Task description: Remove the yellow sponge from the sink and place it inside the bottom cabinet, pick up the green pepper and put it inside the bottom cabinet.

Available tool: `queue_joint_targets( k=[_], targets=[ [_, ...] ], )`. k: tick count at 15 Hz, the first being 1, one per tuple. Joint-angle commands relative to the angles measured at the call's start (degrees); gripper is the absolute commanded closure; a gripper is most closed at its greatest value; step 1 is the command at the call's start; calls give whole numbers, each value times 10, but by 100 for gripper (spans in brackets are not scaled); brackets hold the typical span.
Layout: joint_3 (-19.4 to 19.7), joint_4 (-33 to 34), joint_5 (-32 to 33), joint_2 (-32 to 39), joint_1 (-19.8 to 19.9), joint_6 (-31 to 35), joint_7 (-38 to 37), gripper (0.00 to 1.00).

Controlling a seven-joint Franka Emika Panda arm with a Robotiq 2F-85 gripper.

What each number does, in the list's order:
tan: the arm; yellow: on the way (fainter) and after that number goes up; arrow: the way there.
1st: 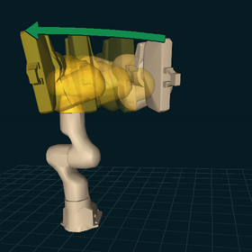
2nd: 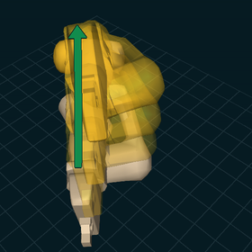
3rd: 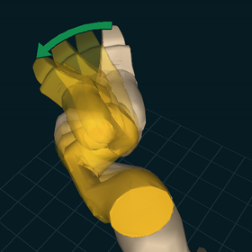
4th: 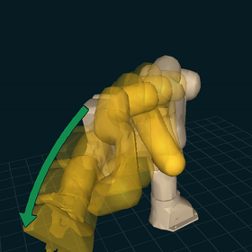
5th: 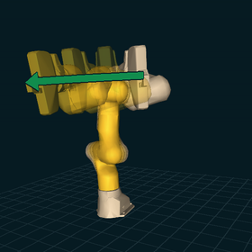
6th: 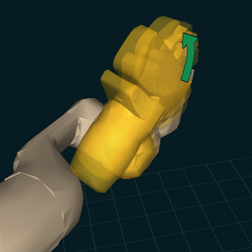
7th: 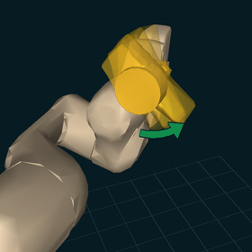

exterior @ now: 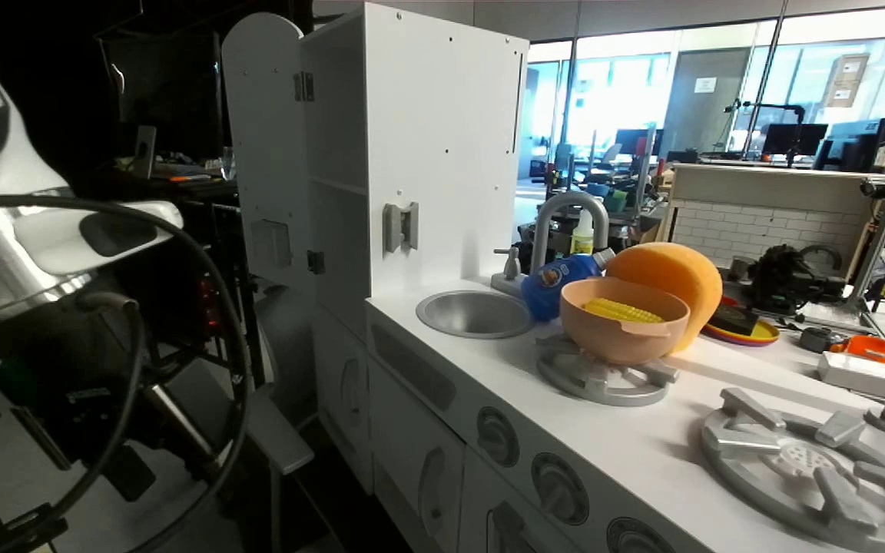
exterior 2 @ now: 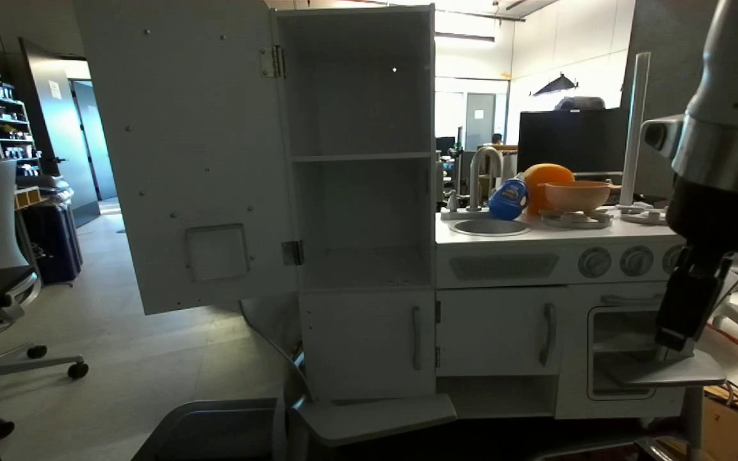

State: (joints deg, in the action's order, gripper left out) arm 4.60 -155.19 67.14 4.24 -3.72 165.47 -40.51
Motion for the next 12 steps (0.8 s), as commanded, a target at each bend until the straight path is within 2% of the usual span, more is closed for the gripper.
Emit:
queue_joint_targets(
  k=[1, 5, 6, 10, 12],
  targets=[
    [-21, -18, -159, 0, 26, 38, 117, 0],
    [-53, -34, -353, 9, 17, 55, 220, 0],
    [-109, -35, -401, 7, 54, 42, 249, 0],
    [-271, -35, -596, -11, 139, -10, 389, 0],
    [-330, -6, -697, -27, 165, -84, 471, 0]
  ],
)
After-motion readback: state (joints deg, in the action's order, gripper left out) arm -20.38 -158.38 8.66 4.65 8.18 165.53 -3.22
